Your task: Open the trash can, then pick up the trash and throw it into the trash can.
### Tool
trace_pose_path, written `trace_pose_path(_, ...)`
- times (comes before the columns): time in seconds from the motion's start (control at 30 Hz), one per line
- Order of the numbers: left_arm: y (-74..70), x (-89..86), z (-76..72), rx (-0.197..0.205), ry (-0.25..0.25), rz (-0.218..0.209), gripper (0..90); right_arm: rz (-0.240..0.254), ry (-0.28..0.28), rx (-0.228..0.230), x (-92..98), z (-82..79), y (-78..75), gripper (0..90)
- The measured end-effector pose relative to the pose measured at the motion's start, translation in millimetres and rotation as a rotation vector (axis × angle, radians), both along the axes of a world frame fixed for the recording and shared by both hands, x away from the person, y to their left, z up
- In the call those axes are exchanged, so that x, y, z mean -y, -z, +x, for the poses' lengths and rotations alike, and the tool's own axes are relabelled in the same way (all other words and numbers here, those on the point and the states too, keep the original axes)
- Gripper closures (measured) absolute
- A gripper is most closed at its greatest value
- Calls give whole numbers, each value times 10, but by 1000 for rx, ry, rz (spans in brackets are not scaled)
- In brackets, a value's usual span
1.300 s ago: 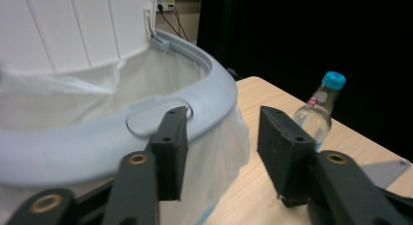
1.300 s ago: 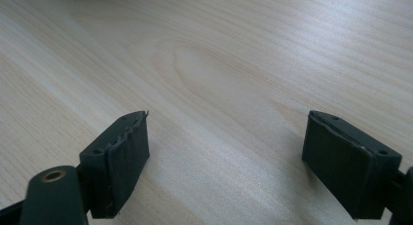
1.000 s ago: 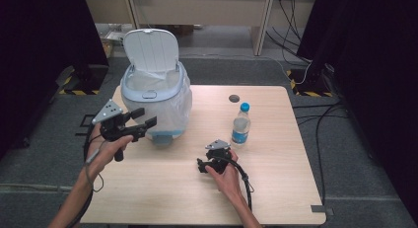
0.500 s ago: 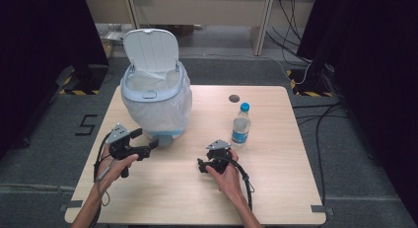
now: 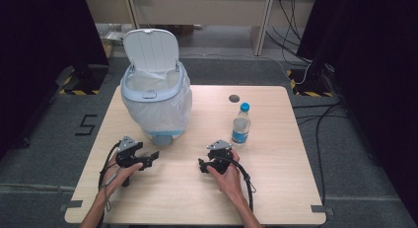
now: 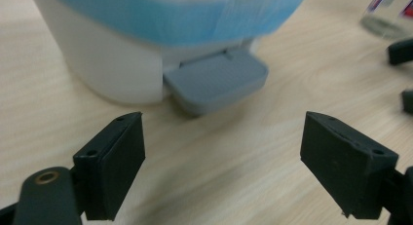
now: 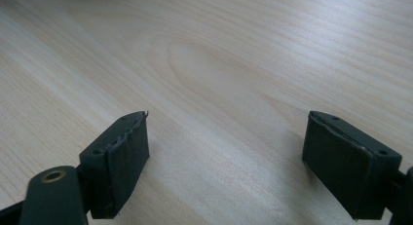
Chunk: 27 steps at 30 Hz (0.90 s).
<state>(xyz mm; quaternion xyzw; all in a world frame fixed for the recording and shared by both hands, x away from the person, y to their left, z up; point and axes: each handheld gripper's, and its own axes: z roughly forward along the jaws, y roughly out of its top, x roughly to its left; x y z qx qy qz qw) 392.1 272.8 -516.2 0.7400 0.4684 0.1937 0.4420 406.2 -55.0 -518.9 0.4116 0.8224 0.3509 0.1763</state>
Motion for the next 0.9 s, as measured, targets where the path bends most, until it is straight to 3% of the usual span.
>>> trace_pose_path(0.1,62,13,-20,-58,-6,36,162,5,3,6,16,-5,1,177)
trace_pose_path(0.17,62,10,-26,-57,-12,36,160,2,1,16,26,-18,-3,180)
trace_pose_path(0.27,79,7,-19,-102,-11,61,156,10,-3,36,42,-61,-20,187)
trace_pose_path(0.5,79,42,-28,-92,-12,106,154,23,11,82,166,-234,-119,189)
trace_pose_path(0.7,87,109,-41,-81,-19,157,153,59,95,149,420,-335,-280,188)
trace_pose_path(0.9,87,107,-40,-82,-18,155,151,82,205,200,742,-332,-357,168)
